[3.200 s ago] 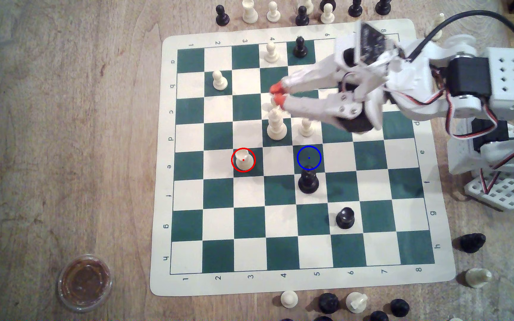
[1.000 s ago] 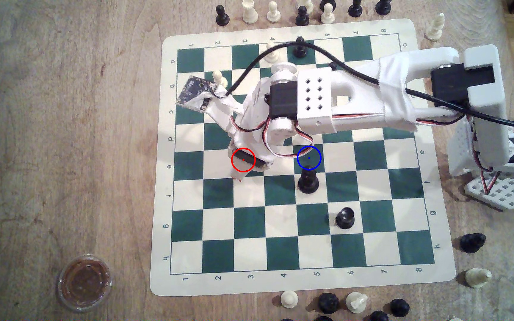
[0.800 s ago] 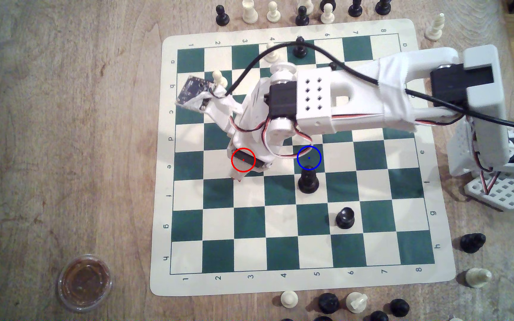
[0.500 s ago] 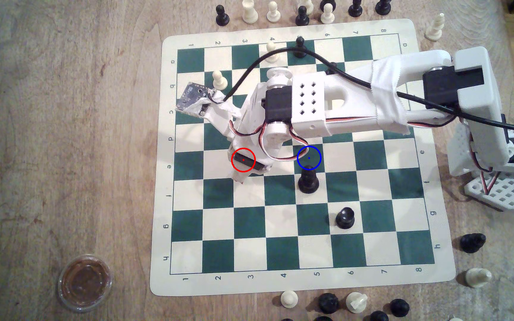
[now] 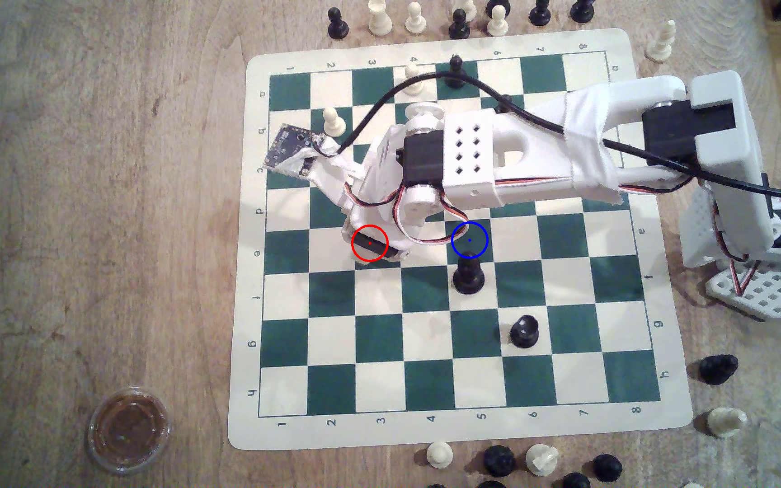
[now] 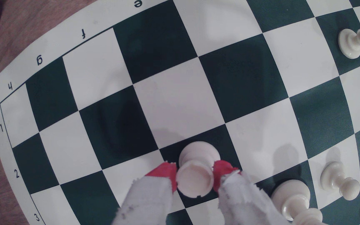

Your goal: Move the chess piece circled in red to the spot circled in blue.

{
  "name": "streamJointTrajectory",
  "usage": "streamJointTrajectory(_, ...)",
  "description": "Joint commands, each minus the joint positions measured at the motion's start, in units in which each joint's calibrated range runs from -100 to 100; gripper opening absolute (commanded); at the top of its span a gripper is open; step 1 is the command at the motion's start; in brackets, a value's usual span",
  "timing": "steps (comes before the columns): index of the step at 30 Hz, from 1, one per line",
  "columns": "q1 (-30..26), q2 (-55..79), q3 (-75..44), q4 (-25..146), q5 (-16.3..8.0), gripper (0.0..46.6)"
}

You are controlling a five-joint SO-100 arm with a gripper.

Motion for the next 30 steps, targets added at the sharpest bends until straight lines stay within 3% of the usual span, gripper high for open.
streamJointTrajectory(1, 0.75, -2.16, -6.32, -0.78, 0.05, 0.2)
streamJointTrajectory(11, 0.83, -12.01, -4.23, 0.04, -0.10, 0.2)
streamJointTrajectory(15, -0.50, -20.75, 4.02, -0.29, 0.05, 0.2)
streamJointTrajectory(21, -1.98, -36.62, 29.50, -6.92, 0.88, 0.2)
streamJointTrajectory(30, 0.28, -44.86, 43.46, -10.36, 1.47, 0.2)
